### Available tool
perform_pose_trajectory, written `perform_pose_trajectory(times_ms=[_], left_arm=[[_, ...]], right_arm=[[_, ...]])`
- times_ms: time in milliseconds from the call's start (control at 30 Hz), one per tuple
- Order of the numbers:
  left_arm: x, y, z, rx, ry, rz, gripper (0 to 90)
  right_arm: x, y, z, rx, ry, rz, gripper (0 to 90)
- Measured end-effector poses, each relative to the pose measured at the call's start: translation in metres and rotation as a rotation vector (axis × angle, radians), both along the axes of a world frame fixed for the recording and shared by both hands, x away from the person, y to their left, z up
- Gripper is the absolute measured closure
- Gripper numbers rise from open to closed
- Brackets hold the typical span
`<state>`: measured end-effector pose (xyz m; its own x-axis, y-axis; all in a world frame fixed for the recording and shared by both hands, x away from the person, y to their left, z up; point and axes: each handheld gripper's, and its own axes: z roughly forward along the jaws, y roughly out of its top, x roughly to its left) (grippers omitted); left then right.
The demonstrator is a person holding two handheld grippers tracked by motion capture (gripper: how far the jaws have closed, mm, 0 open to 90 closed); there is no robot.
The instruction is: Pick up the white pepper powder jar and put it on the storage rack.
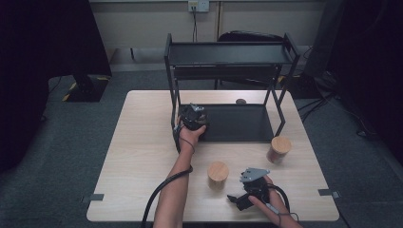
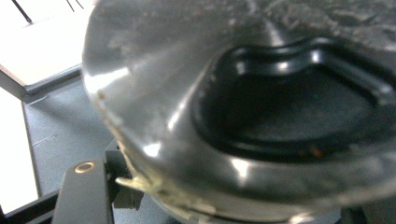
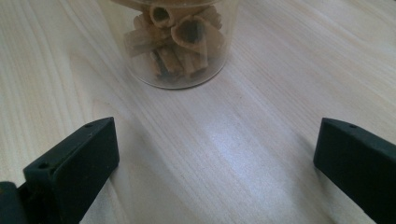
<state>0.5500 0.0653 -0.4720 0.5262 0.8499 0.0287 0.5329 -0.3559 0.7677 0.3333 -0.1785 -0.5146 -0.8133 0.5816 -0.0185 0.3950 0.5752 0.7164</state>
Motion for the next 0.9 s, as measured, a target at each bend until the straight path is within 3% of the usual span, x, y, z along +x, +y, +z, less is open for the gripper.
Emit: perform_pose_trajectory(times_ms=[400,567,900], left_arm=[[0.0008,0.0,0.0011,-0.012,0.024,0.018,28.8],[0.0007,0.0024,0.0014,-0.035,0.035,0.058,17.9],[-0.0045,0.004,0.0023,-0.059,0.059,0.071,10.2]], right_arm=[[0.0,0.0,0.0,0.0,0.0,0.0,0.0],[0.0,0.0,0.0,0.0,0.0,0.0,0.0],[0.0,0.0,0.0,0.0,0.0,0.0,0.0]])
